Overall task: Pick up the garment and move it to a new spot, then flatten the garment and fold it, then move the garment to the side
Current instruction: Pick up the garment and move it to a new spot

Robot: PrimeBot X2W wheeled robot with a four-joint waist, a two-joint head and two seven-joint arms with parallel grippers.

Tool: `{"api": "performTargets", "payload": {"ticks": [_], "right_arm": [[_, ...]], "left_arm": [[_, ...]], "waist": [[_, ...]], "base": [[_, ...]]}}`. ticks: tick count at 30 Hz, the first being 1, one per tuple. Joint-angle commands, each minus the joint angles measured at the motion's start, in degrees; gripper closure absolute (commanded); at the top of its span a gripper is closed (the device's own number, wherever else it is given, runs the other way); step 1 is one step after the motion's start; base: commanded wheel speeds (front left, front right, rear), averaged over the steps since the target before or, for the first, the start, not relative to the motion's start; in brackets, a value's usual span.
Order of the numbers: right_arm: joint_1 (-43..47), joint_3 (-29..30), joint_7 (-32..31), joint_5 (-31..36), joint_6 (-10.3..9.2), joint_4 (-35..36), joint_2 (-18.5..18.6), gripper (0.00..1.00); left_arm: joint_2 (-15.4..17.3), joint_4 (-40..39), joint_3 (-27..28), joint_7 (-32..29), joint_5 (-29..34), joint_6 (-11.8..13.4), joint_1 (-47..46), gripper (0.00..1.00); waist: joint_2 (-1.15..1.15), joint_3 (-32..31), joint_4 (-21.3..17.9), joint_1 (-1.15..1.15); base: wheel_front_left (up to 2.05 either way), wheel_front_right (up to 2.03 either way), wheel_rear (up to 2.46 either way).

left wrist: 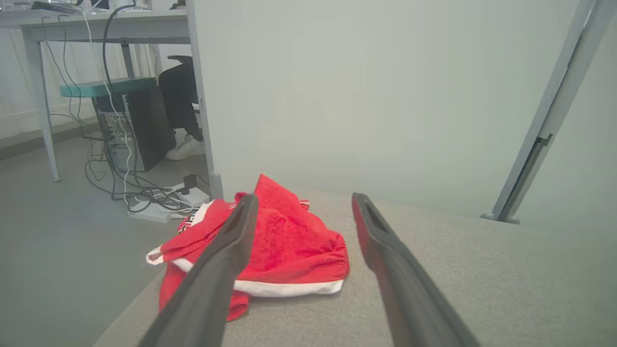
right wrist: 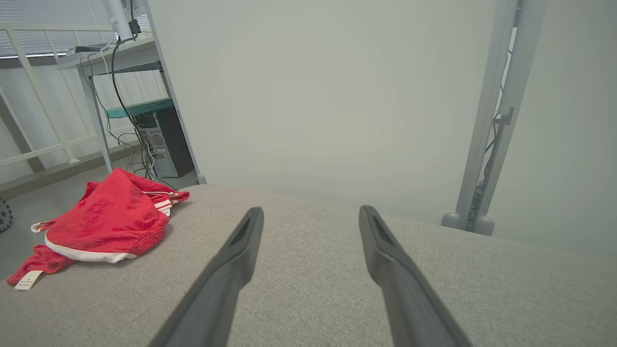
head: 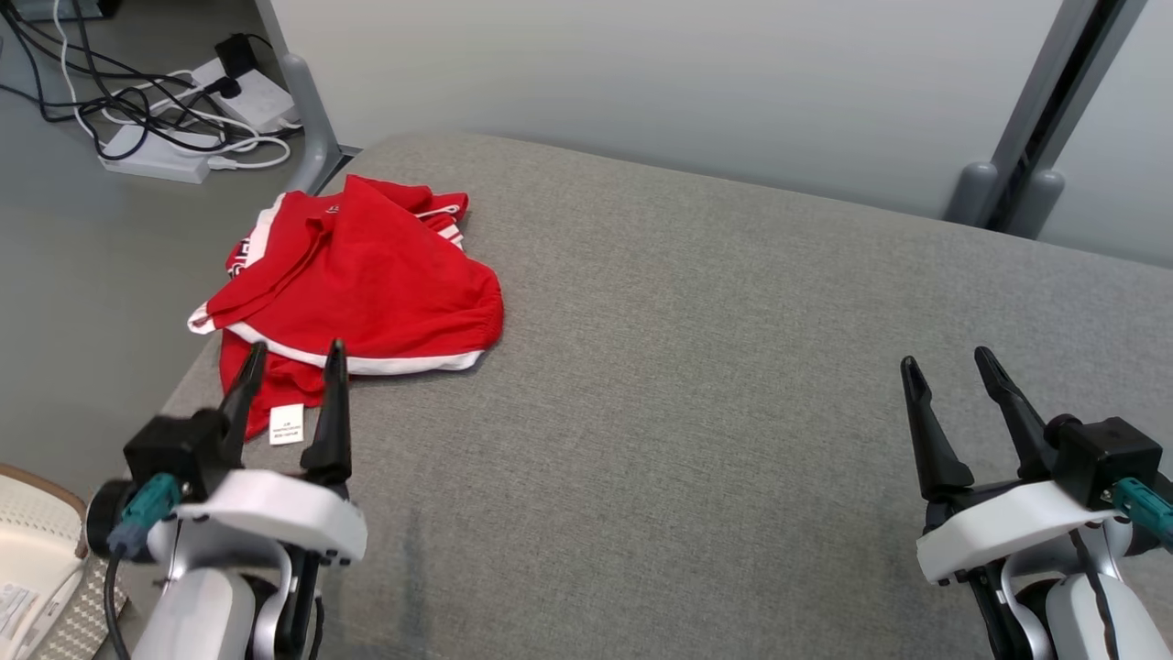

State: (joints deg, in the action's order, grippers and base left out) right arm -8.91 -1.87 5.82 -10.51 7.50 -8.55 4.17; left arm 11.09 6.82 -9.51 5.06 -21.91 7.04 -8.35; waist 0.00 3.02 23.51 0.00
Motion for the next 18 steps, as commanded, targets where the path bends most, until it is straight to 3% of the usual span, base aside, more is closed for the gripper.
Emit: {"api": "performTargets", "payload": {"ticks": [1, 8, 18], "right_arm": [[-0.66, -0.15, -0.29, -0.10, -0.02, 0.20, 0.54, 0.00], [-2.37, -1.40, -1.66, 0.35, -0.02, 1.61, 0.99, 0.00], [-4.83, -1.75, -2.76, 1.23, -0.02, 3.30, 2.19, 0.00]], "left_arm": [[0.26, -0.52, -0.54, -0.61, -0.14, -0.77, -2.73, 0.00], [0.46, 3.09, -2.20, -5.39, -1.77, -3.41, -9.57, 0.00], [0.62, 21.24, -2.94, -10.00, -4.91, -7.03, -17.58, 0.00]], "waist": [[0.00, 0.61, -0.74, 0.00], [0.00, 5.31, -5.35, 0.00], [0.00, 13.03, -12.36, 0.00]], "base": [[0.00, 0.00, 0.00], [0.00, 0.00, 0.00], [0.00, 0.00, 0.00]]}}
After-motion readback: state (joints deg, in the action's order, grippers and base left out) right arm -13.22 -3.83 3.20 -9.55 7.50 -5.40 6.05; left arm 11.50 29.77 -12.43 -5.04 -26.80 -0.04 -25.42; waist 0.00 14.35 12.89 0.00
